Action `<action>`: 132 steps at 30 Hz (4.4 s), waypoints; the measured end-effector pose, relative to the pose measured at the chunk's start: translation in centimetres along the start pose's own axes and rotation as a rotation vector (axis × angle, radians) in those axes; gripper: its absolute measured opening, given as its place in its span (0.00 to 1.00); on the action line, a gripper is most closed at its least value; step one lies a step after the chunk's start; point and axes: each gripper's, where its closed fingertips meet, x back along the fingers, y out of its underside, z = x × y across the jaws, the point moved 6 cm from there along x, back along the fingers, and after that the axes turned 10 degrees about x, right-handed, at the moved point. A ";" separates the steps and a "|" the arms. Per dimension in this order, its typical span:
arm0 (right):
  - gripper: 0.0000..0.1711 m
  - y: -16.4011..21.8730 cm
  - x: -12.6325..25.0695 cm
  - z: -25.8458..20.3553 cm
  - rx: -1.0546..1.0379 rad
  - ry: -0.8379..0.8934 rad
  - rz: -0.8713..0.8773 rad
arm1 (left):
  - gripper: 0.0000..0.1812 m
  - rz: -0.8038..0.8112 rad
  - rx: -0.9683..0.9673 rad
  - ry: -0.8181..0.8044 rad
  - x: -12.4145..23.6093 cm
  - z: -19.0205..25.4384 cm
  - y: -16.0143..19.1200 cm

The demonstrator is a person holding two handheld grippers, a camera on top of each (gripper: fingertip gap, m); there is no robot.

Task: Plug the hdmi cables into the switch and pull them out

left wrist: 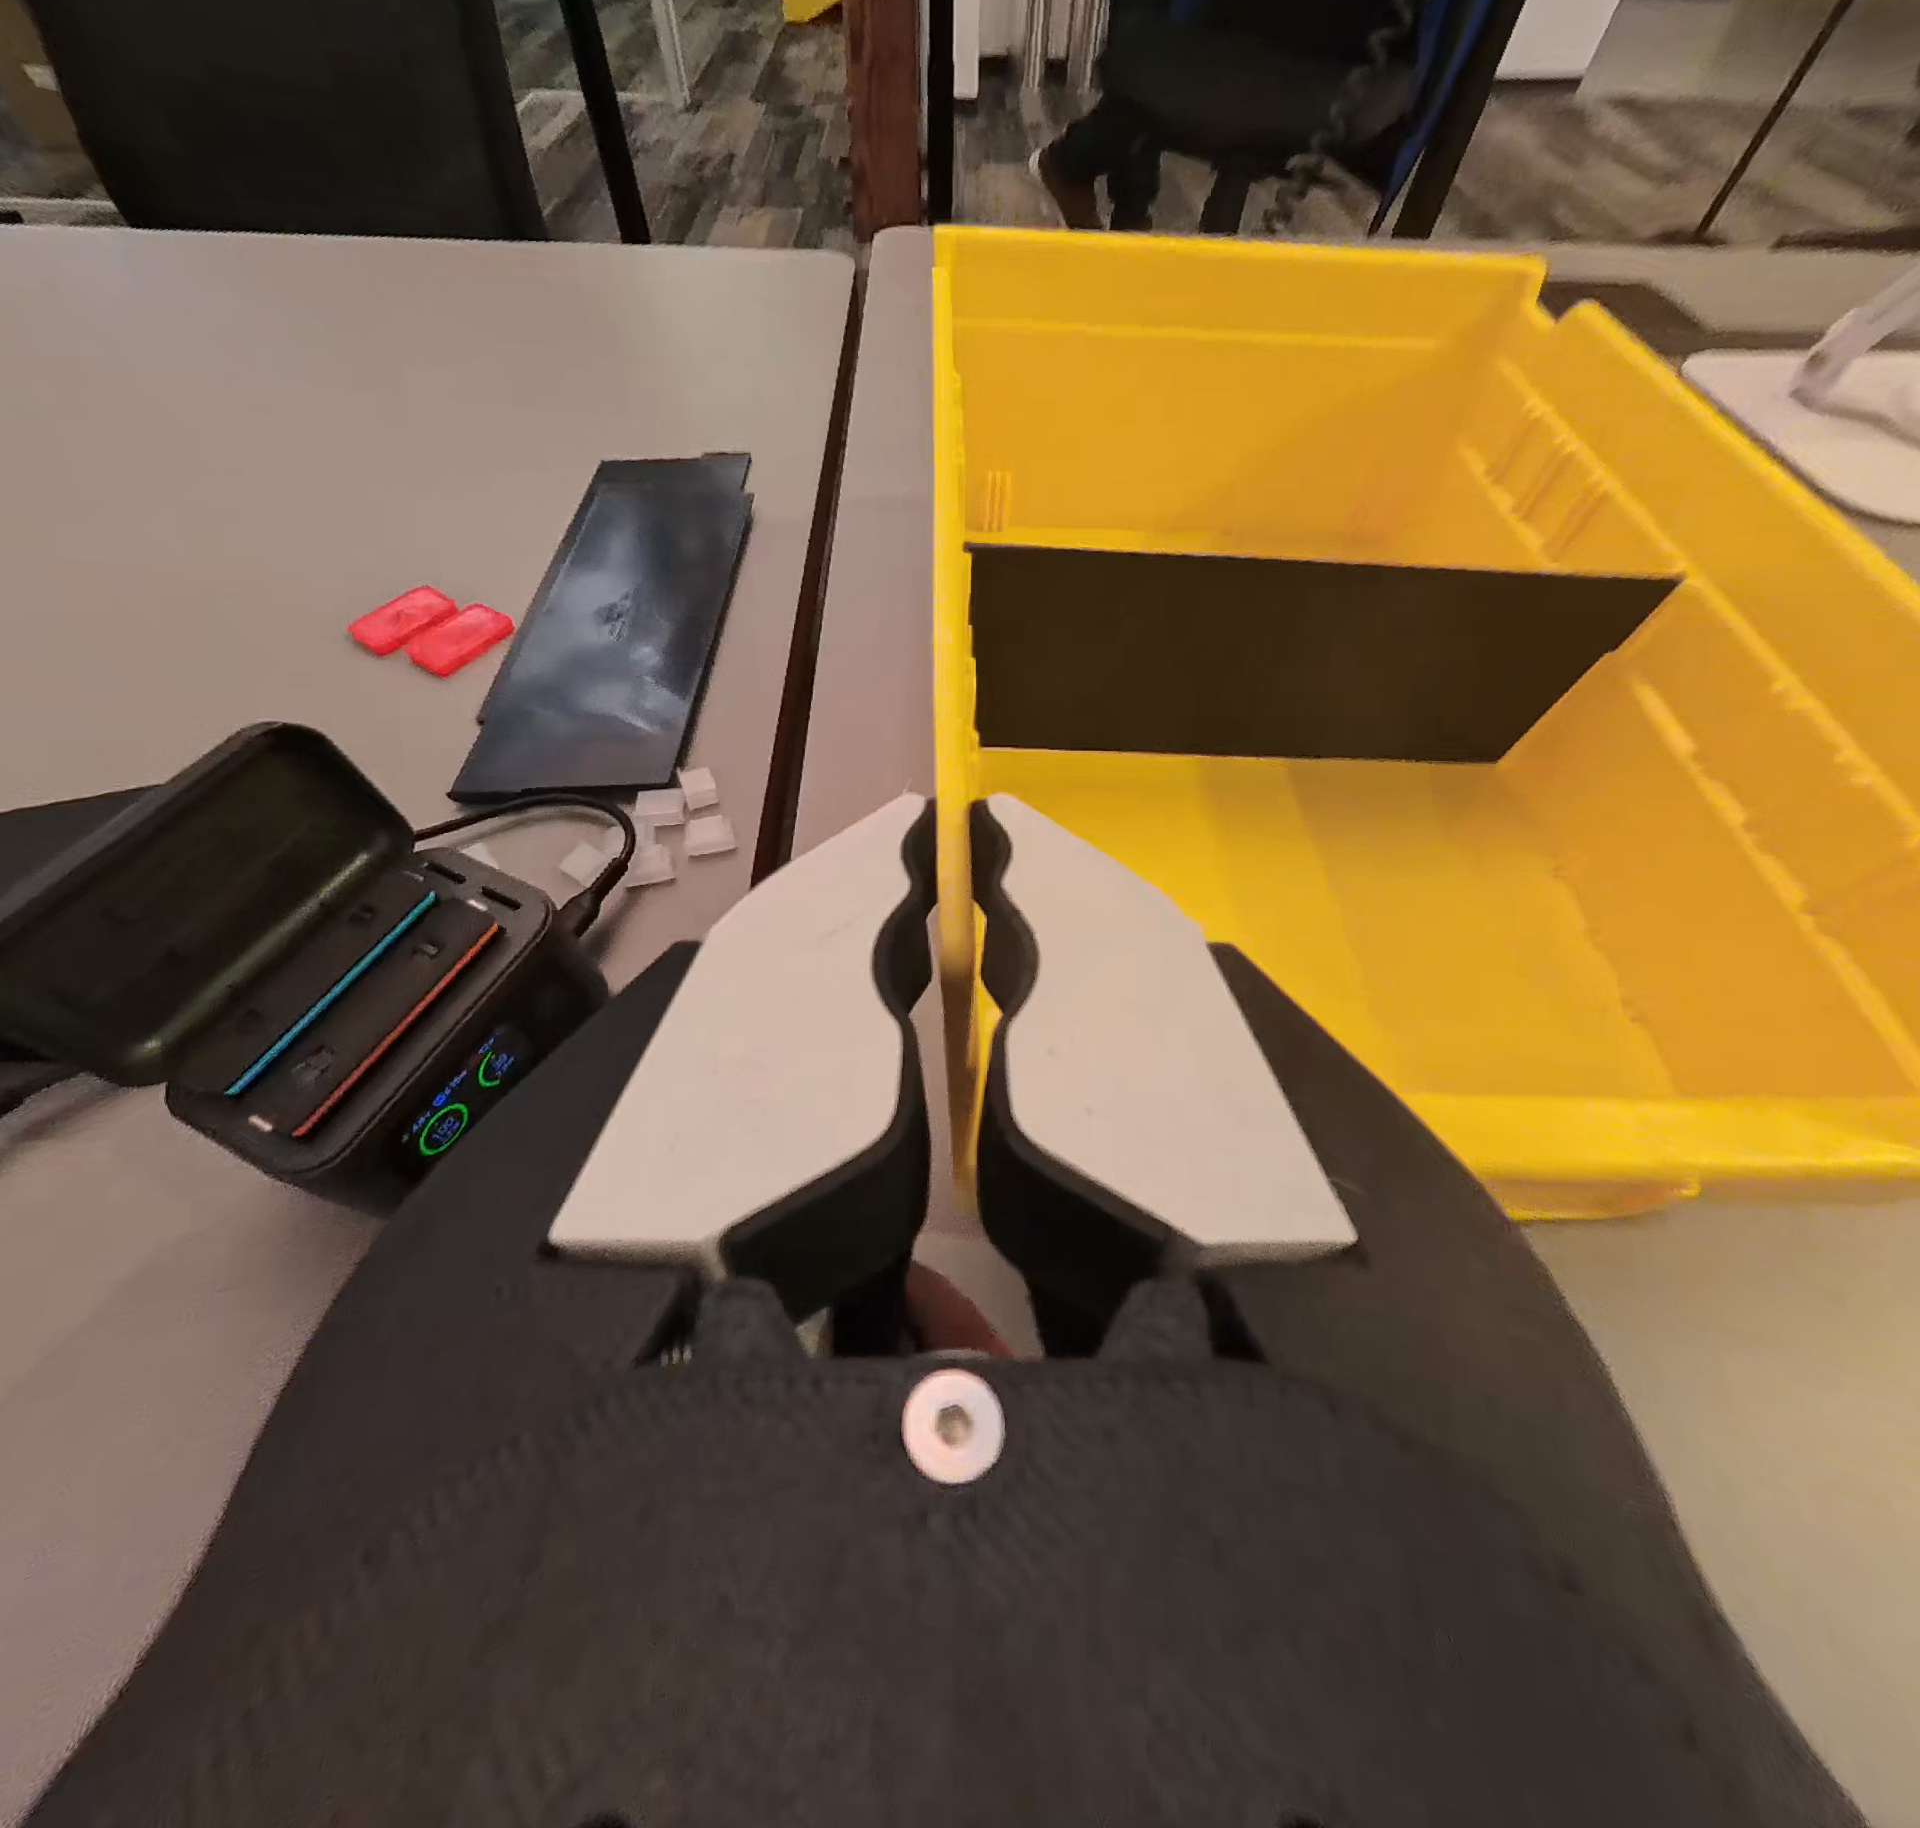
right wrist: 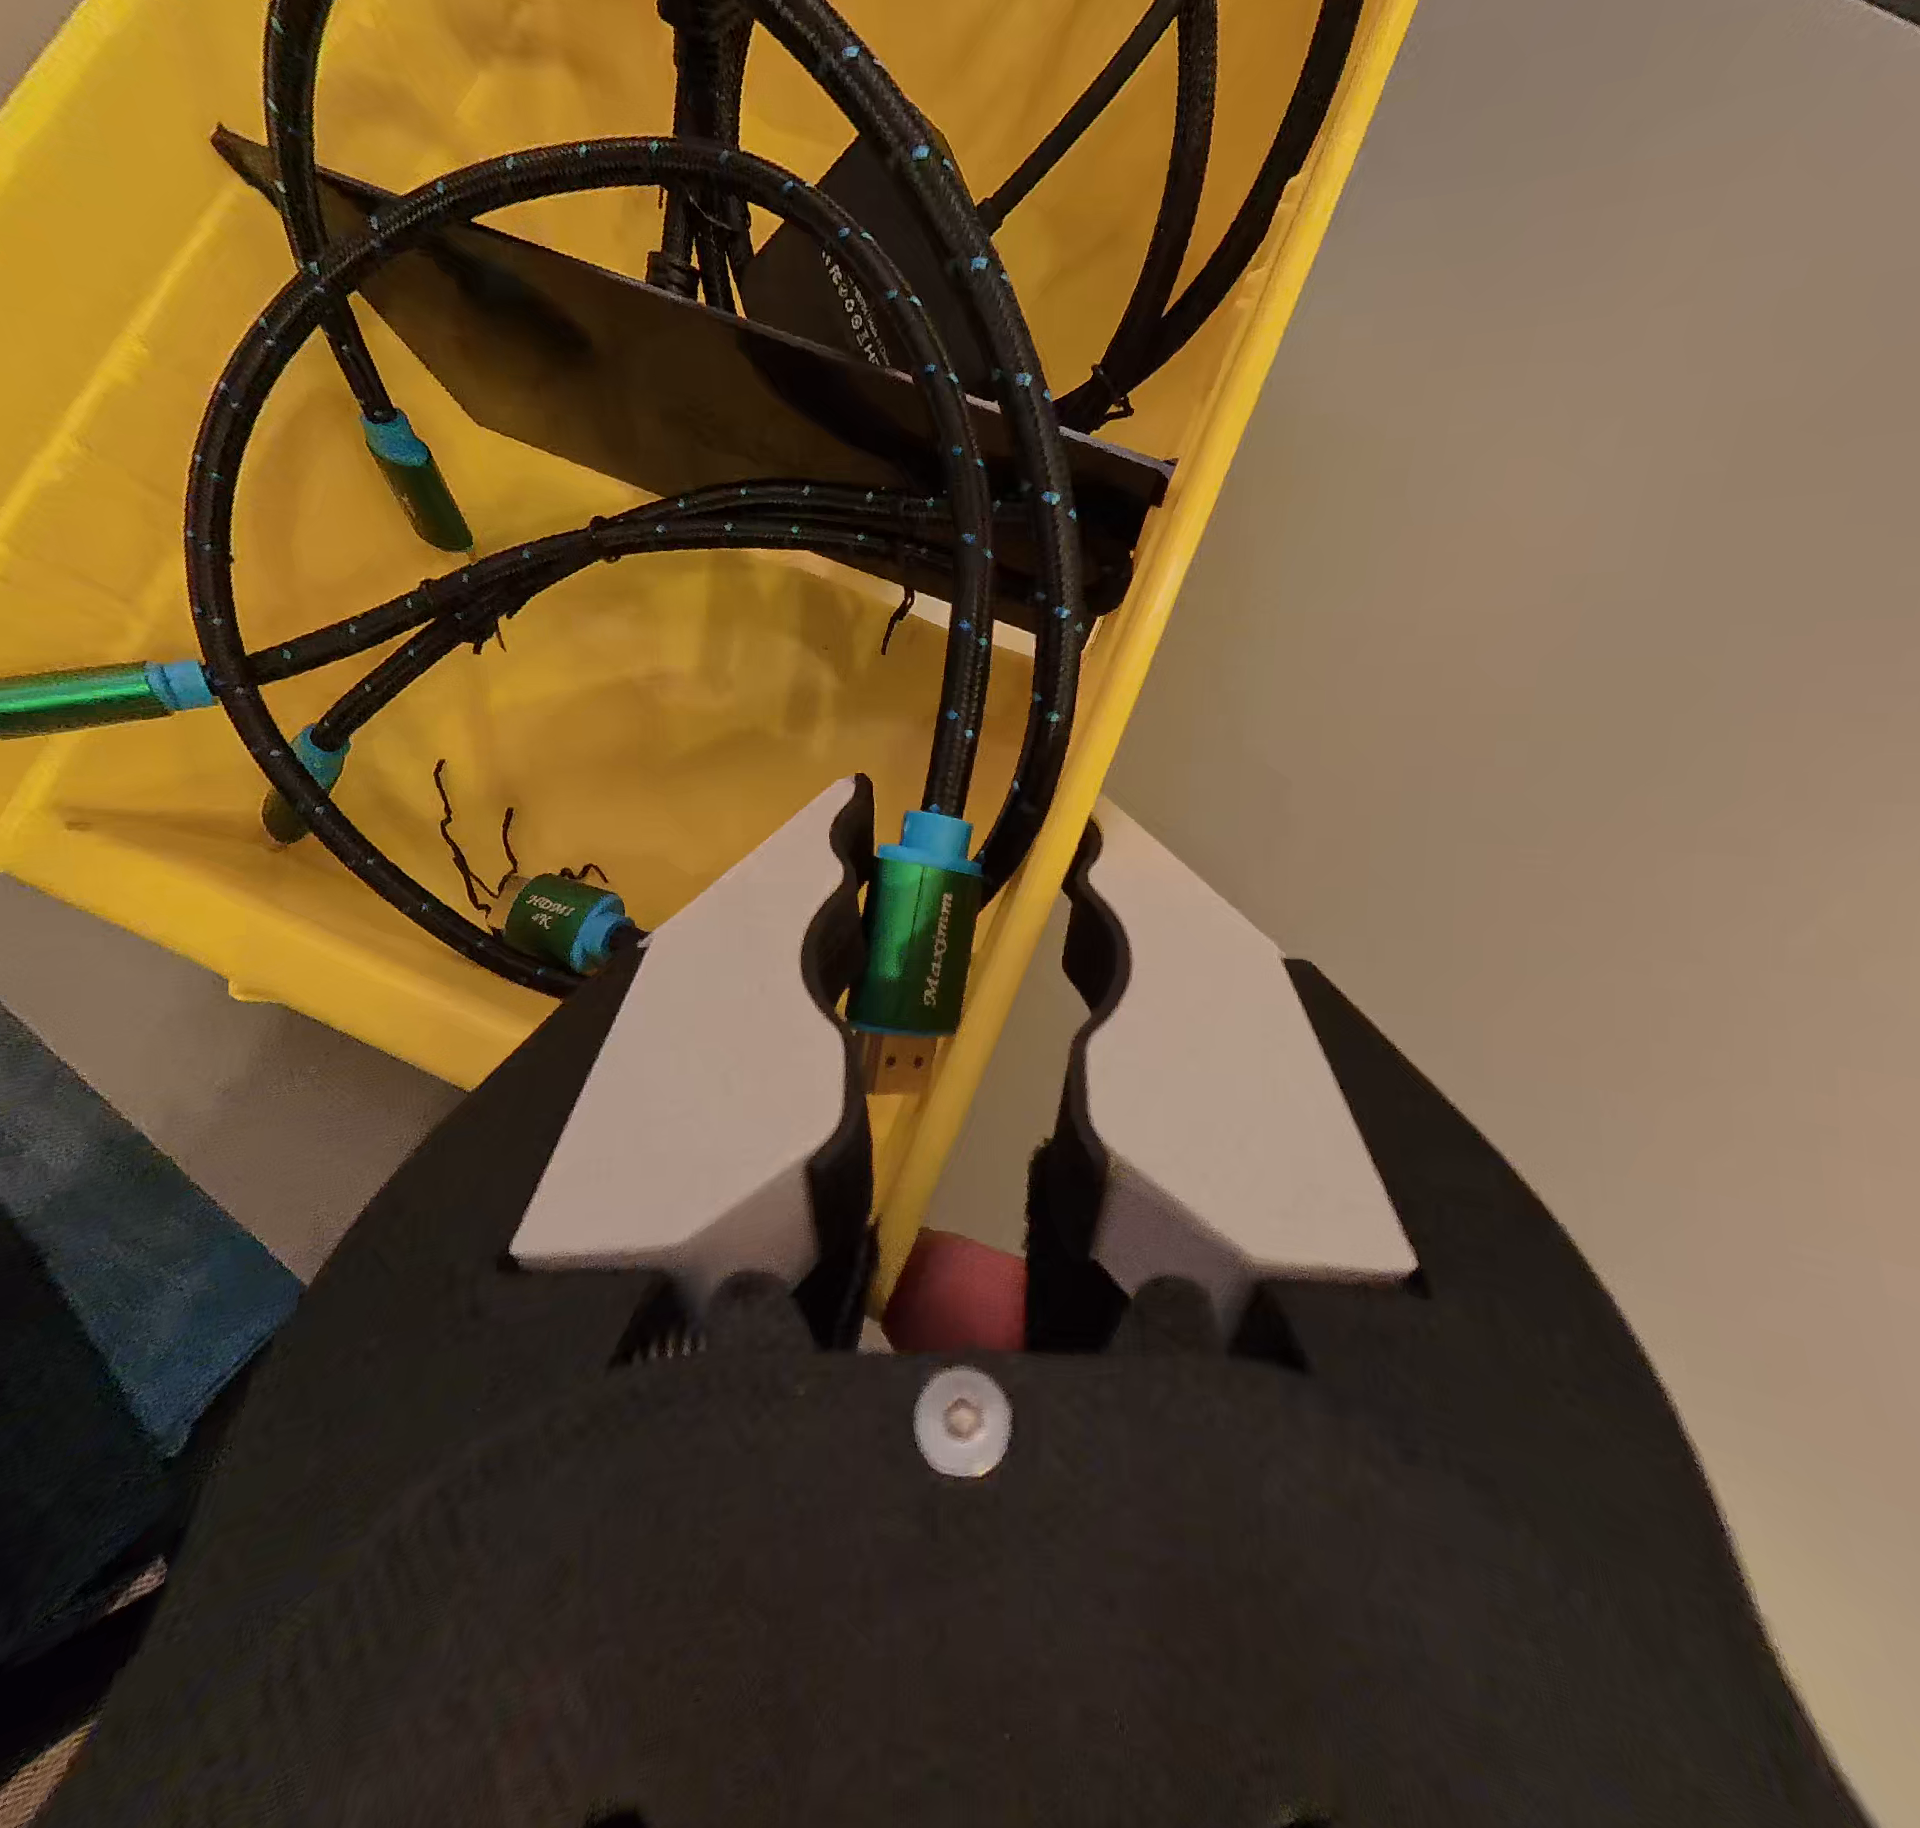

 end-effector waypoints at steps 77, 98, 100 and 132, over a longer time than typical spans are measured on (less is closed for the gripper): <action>0.82 -25.8 -20.9 -37.0 0.149 -0.580 0.183 | 0.01 0.688 0.247 0.026 20.8 0.2 -9.7; 0.77 -15.0 3.2 -22.3 -0.170 -0.343 0.738 | 0.01 0.265 0.267 0.628 2.2 33.5 -5.3; 0.77 -13.3 4.0 -21.7 -0.168 -0.325 0.725 | 0.01 0.212 0.222 0.644 0.8 36.7 -3.7; 0.10 5.6 4.4 -1.2 -0.271 0.302 0.207 | 0.18 -0.224 -0.060 1.077 2.2 56.6 10.2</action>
